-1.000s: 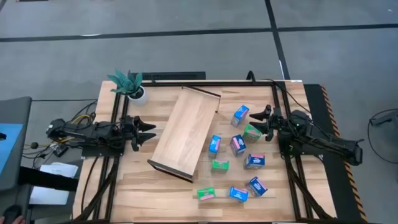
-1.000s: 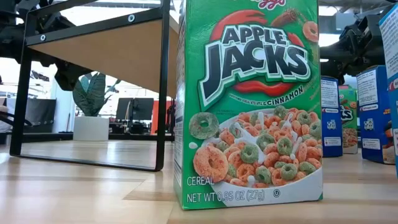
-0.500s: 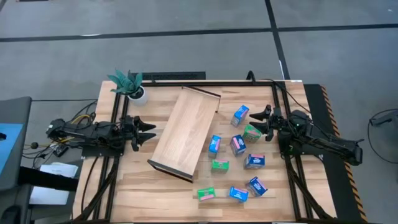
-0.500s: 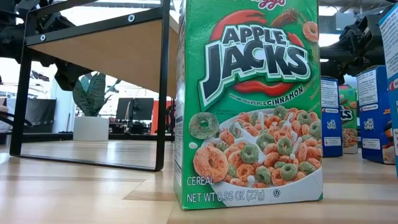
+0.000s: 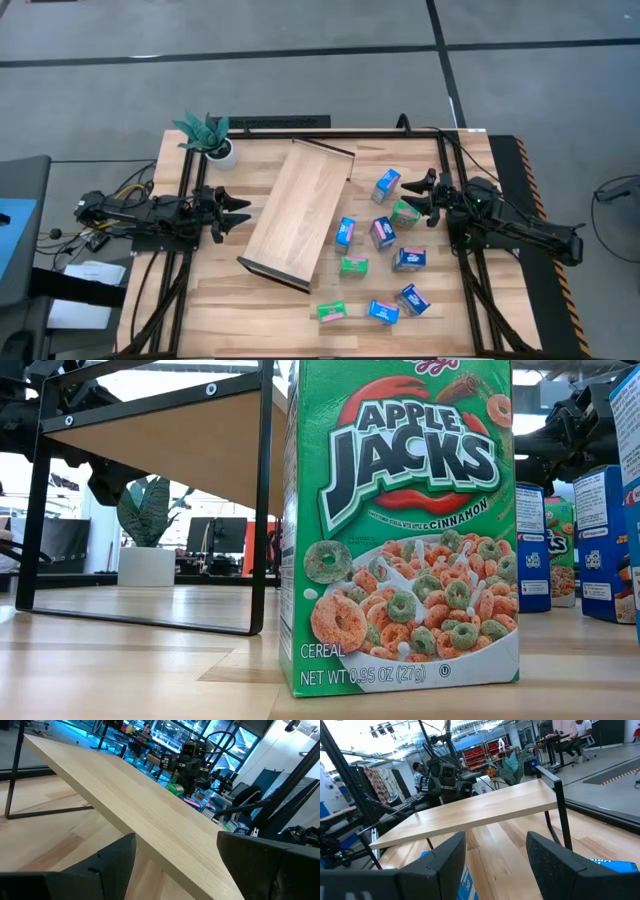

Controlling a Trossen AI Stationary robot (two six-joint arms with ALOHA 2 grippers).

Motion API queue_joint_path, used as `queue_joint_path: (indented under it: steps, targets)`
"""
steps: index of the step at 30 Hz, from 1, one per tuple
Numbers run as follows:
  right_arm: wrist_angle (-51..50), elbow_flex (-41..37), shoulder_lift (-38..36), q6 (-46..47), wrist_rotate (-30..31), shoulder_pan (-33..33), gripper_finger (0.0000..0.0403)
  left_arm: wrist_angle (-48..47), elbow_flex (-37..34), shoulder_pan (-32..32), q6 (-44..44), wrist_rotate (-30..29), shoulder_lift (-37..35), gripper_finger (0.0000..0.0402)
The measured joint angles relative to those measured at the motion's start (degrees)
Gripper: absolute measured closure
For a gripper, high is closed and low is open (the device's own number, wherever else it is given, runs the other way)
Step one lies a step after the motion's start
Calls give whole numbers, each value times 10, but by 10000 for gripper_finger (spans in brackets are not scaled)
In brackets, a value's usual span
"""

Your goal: Stack cereal on shelf

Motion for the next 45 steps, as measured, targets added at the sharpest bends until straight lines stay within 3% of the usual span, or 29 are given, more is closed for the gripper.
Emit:
queue_joint_path:
  steps: [17,22,33,45]
  targets:
    - [0,0,0,0,0,0,168,0,0,0,0,-4,0,134]
    - [0,0,0,0,0,0,168,4,0,0,-17,-89,0,134]
    - [0,0,0,0,0,0,168,3,3,0,-87,-121,0,134]
    - [3,0,0,33,0,1,168,-10,5,0,-177,-197,0,134]
